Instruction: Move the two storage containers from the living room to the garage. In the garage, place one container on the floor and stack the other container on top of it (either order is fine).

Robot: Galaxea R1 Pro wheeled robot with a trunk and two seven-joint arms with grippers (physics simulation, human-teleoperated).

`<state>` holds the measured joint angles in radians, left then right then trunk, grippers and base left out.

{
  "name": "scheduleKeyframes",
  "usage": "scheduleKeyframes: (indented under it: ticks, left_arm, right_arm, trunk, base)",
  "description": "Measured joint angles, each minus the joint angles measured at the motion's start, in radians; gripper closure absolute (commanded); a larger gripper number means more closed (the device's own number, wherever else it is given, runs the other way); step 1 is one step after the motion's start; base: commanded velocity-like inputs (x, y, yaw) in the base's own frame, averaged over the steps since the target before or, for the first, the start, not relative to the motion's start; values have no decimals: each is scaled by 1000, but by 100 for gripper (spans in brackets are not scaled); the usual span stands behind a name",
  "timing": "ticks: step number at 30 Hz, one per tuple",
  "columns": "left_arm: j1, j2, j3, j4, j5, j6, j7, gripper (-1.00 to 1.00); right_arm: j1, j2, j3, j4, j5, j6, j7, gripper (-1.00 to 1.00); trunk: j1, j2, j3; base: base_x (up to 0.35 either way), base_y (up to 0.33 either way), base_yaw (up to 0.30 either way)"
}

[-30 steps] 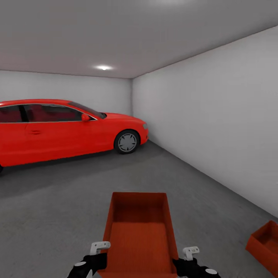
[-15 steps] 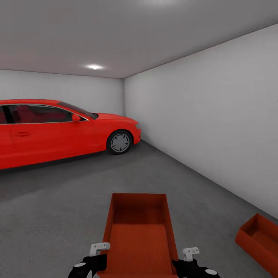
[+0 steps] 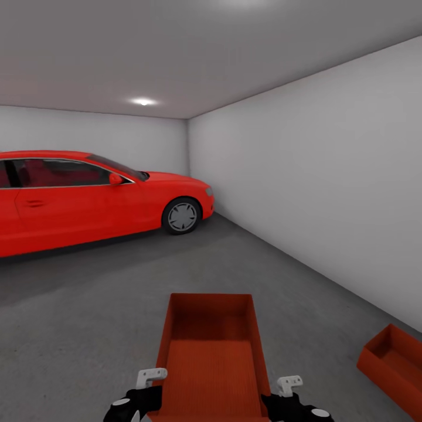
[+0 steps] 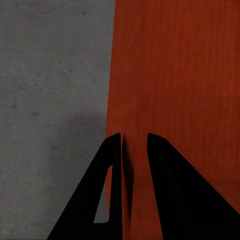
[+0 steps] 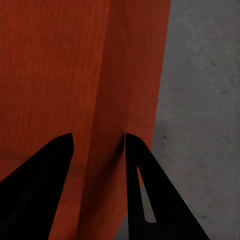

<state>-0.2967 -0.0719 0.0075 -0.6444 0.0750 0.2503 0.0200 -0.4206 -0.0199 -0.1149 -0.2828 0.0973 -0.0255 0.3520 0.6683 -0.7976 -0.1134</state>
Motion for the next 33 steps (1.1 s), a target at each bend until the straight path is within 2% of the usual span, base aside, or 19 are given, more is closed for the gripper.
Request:
scheduleKeyframes:
  ticks: [8,33]
  left_arm:
    - [0,7,-4,3,9,-1,-1,100]
    - [0,7,-2,1,5,2,-2,100]
  right_arm:
    - [0,6,2,0,2,1,-8,100]
    - [0,6,2,0,0,1,-7,100]
  trunk:
    - [0,0,0]
    - [0,0,0]
  base:
    - [0,0,-57]
    - [0,0,-272]
